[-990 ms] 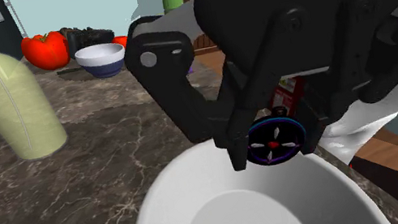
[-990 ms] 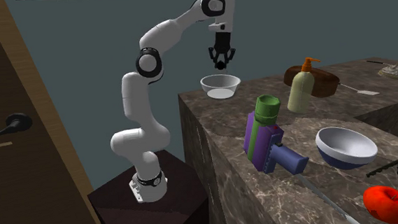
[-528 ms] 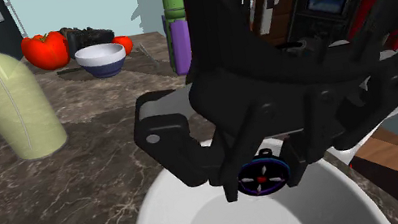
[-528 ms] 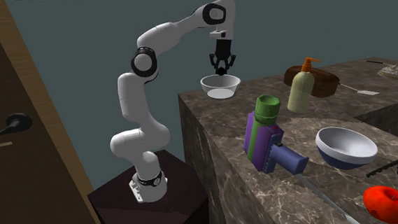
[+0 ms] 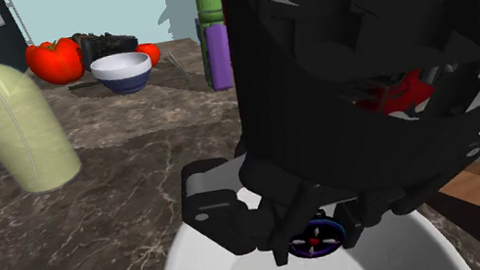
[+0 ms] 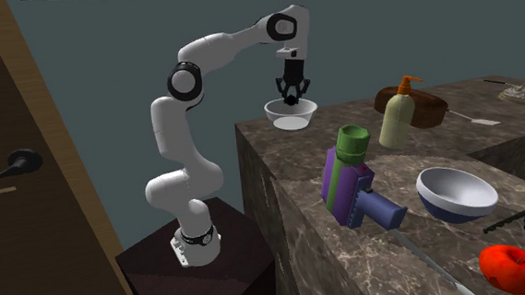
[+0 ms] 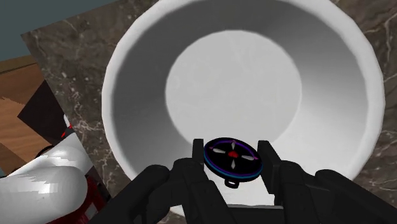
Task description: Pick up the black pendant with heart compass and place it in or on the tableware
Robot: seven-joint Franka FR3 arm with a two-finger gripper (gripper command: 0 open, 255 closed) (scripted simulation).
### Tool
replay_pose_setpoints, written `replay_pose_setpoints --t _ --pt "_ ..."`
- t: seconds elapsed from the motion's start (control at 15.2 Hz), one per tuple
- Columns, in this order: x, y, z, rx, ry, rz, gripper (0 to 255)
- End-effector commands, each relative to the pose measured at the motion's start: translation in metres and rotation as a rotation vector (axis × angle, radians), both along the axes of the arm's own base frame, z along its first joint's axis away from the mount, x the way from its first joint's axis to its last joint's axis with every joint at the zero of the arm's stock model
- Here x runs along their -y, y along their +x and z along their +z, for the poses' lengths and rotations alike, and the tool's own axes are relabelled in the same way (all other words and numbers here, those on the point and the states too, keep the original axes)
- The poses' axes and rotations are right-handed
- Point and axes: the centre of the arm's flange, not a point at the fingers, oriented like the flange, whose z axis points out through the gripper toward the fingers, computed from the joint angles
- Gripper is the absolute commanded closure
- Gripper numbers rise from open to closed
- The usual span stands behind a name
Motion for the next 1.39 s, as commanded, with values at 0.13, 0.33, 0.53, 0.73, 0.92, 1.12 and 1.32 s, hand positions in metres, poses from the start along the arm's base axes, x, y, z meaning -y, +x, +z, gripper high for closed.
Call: replay_pose_setpoints --t 0.13,0.33,0.53,0.73,0.92,1.12,1.32 --pt "-0.002 -0.004 -0.003 0.004 -0.005 0.006 255" --pt "-0.002 -0.004 -0.003 0.004 -0.005 0.006 0" --pt "-0.002 -0.004 -0.003 0.004 -0.005 0.006 0" --pt "-0.009 -0.005 0.036 0.004 -0.005 0.006 0" --pt "-0.011 -0.006 0.046 0.004 -0.005 0.006 0" --pt "-0.011 -0.006 0.046 0.004 -0.005 0.006 0" --pt "-0.011 -0.006 0.046 0.004 -0.005 0.006 0"
